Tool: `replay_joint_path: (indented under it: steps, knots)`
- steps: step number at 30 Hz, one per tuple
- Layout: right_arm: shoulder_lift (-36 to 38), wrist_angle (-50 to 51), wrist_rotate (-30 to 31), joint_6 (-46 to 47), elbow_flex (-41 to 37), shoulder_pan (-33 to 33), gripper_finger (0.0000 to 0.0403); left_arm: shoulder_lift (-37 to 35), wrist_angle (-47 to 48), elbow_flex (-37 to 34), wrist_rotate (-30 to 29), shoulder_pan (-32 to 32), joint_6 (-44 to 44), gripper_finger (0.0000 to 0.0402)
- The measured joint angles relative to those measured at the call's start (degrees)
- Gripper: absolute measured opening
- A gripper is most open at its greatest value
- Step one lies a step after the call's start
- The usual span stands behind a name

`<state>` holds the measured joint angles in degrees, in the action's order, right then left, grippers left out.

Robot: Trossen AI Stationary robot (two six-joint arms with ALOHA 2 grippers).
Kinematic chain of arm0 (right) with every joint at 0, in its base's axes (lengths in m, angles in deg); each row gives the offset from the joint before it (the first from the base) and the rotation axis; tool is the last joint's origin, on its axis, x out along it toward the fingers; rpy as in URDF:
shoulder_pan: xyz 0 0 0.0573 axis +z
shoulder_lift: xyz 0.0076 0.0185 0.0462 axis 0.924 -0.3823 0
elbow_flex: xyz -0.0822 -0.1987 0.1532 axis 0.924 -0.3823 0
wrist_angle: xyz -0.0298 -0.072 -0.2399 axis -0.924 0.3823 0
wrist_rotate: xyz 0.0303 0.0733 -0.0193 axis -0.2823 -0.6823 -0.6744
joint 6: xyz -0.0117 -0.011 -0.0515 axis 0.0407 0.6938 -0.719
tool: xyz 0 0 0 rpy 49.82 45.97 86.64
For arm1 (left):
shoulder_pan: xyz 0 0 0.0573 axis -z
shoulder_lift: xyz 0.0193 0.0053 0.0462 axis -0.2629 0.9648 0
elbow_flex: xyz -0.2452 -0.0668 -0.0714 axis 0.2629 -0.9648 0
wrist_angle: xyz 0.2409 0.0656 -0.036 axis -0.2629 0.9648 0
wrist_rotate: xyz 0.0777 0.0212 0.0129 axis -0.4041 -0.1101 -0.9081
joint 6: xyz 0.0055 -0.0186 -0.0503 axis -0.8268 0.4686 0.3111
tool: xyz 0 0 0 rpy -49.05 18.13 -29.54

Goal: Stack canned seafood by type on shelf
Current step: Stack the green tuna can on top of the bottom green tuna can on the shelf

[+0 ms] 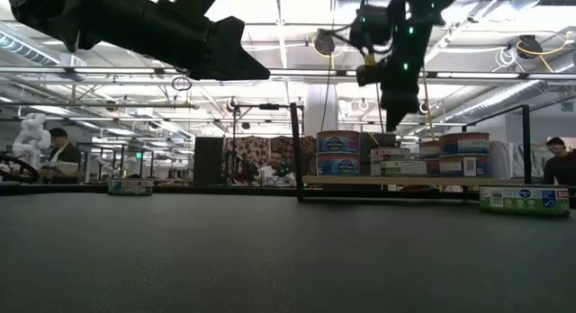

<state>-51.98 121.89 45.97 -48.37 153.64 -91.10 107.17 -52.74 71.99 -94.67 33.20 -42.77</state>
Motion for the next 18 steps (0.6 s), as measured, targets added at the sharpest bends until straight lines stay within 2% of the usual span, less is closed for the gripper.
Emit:
replay_joint_path:
  steps: [4, 9, 12, 15, 18]
  knots:
    - [0.0, 9.3, -0.6, 6.9, 4.2, 3.6, 0.0107, 0.0, 0.0, 0.0, 0.0, 0.0, 0.0, 0.0164]
    - [0.0, 18.2, -8.8, 17.5, 5.2, 10.0, 0.0107, 0.0, 0.0, 0.0, 0.4, 0.0, 0.0, 0.0164]
    - [0.0, 21.4, -13.4, 24.3, 3.9, 15.9, 0.0107, 0.0, 0.0, 0.0, 2.6, 0.0, 0.0, 0.0164]
    - [0.5, 22.8, -14.9, 30.7, 0.7, 23.3, 0.0107, 0.0, 0.0, 0.0, 7.0, 0.0, 0.0, 0.0164]
    - [1.6, 22.6, -15.1, 38.2, -3.2, 31.6, 0.0106, 0.0, -0.1, 0.0, 15.6, -0.5, 0.3, 0.0164]
